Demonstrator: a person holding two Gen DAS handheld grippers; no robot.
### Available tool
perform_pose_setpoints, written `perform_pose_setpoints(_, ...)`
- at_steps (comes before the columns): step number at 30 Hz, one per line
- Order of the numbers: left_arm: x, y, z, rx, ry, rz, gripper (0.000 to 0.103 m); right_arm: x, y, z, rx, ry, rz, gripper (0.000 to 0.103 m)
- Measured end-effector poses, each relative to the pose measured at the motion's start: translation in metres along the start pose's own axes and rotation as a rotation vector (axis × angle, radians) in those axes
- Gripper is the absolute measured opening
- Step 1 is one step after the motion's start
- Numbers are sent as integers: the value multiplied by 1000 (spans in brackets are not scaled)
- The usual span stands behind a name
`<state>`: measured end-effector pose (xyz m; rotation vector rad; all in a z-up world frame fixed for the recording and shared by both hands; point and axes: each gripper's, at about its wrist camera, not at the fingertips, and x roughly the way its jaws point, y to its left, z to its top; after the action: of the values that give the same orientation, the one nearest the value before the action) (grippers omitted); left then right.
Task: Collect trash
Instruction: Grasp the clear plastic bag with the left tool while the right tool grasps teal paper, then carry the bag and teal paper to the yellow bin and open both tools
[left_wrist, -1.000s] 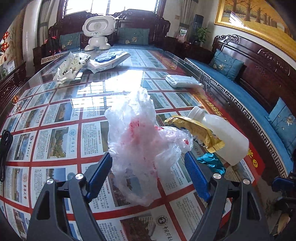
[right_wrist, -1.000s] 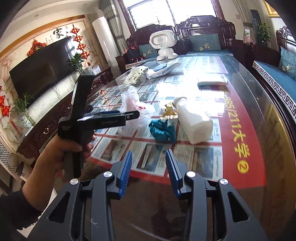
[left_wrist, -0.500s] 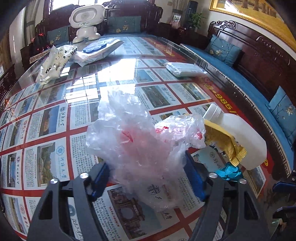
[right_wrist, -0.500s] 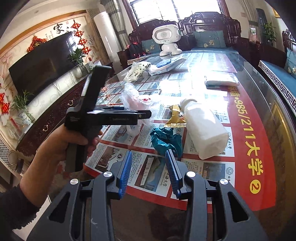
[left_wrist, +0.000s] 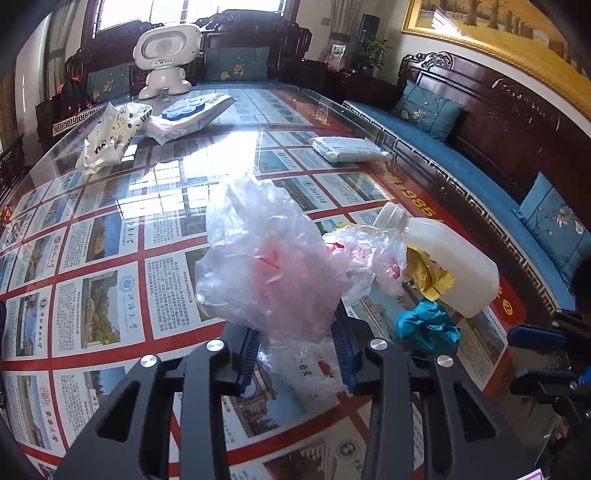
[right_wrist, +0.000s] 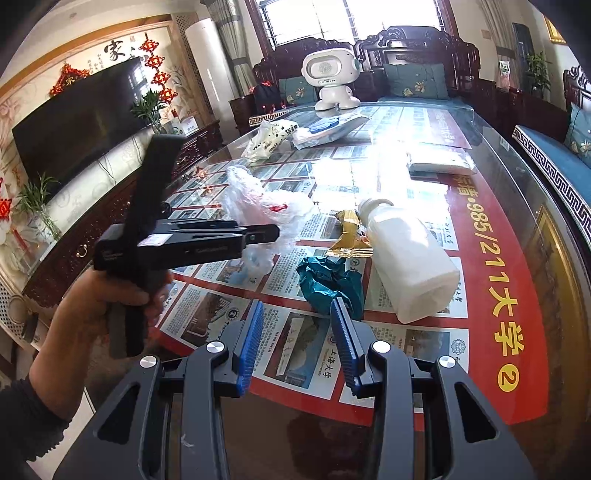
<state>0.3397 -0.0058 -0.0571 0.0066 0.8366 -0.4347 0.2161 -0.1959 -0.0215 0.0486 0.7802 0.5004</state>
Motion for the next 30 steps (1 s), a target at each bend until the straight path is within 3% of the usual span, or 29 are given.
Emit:
perform_pose_setpoints(4,-26,-3,-6,6,-39,-8,37,13,-2,5,10,15,-35,41)
perform_pose_setpoints(7,-37,-1,-10,-13,-43,-20,37,27,3,9,-41,21,-135,47)
perform_pose_setpoints(8,-39,0,-12,-22,-40,-34,37,31,4,11,-45,24,-143,48)
perform_pose_setpoints(10,-39,0,-15,-24,-30,-46,37,39,2,14,-24,19,-147,61)
perform_pose_setpoints(15,-40,2,-18,-20,-27,-56,37,61,-4,20,-1,51,-149,62)
perform_pose_setpoints(17,-41,2,-17,-17,-29,-55,37,70,-5,21,8,77,-136,57)
perform_pose_setpoints(21,-44,-1,-16,-9,-35,-61,37,79,-7,20,12,111,-138,32)
perform_pose_setpoints(30,-58,-12,-16,10,-54,-63,37,48,-2,13,51,61,-56,27)
